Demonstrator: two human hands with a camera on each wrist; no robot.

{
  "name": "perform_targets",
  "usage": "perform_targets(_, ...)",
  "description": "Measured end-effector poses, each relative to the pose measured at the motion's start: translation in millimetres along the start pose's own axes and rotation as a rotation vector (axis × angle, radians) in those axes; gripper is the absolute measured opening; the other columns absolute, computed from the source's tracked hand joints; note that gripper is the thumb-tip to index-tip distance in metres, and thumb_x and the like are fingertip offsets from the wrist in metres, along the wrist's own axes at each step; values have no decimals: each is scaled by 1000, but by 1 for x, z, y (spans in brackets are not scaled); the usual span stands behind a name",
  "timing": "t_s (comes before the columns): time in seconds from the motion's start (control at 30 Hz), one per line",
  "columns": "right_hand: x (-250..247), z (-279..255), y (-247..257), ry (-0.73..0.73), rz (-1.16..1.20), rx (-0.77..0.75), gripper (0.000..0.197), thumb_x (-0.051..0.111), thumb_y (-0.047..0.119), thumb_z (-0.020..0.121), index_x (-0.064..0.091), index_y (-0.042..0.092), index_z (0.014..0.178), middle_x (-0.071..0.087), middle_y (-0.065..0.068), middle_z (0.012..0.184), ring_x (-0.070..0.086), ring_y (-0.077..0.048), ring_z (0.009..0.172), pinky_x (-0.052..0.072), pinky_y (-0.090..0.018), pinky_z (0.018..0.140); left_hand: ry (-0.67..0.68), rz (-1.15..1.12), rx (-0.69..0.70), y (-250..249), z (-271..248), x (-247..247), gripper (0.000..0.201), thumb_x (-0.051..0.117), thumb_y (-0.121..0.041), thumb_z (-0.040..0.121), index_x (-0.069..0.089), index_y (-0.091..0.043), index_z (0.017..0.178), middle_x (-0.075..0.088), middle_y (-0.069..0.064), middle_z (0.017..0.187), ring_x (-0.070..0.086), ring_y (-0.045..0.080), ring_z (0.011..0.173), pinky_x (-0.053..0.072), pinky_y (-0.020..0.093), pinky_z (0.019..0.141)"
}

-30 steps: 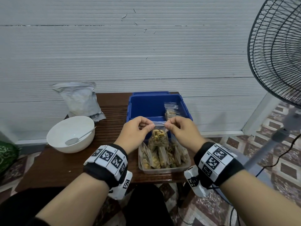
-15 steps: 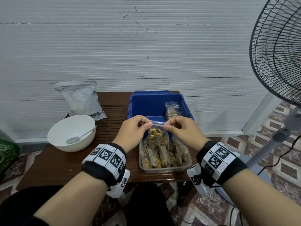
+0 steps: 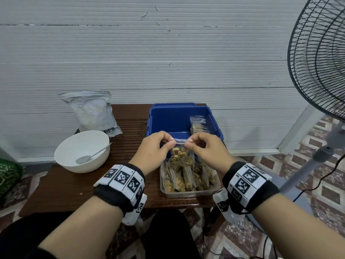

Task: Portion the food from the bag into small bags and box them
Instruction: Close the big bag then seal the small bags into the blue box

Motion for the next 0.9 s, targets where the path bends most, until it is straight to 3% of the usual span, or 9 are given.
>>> perform_targets(0.13,0,1,2,-10,-55,-36,8,64,14,89,64,14,81,64,4,76,59,-9,72,43,-9,65,21,-79,-11,1,-2,6,3,59,-24,93,62,-22,93,62,-11,90,56,-1,83,40,6,70)
perform_targets(0.33,1,-1,3,22,-9,-44,5,64,14,88,65,13,83,64,2,79,57,-6,73,44,-15,69,8,-35,35,3,-1,8,6,62,-23,92,60,-28,88,62,-12,86,56,-5,81,39,5,70)
perform_targets(0.4,2,-2,5,28,-20,-65,8,64,13,88,64,16,80,62,6,75,54,2,68,42,-10,65,13,-23,45,3,-1,8,5,63,-23,91,62,-26,88,64,-12,86,56,-5,83,38,5,71)
perform_targets(0.5,2,0,3,4,-79,-78,12,63,12,89,61,17,79,60,7,74,53,1,67,40,-9,64,12,-80,17,4,-2,7,4,66,-22,89,65,-25,90,66,-11,89,58,-5,85,40,5,73)
perform_targets(0.63,3,1,3,23,-49,-61,9,61,13,90,62,16,82,59,8,73,51,0,66,40,-11,65,-24,-161,-58,11,-1,4,13,69,-20,87,61,-31,90,67,-9,86,60,-2,85,42,17,81)
perform_targets(0.73,4,1,5,72,-64,-81,5,63,16,89,65,15,84,58,5,71,49,1,63,40,-14,63,-56,-261,-75,13,0,3,19,72,-17,84,57,-26,92,70,-14,75,62,-3,84,43,26,90)
perform_targets(0.9,2,9,10,77,-180,-135,10,62,14,89,62,18,80,59,-2,76,47,-7,67,38,-21,64,-82,-301,-60,11,3,0,24,74,-22,82,54,-25,95,72,-16,78,63,-2,87,43,26,91)
Point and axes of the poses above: each hand's wrist, its own z-axis towards the middle knuckle, its own x-axis out of the palm, y = z × x, the point moved 3 cm from there along z, towards the middle knuckle
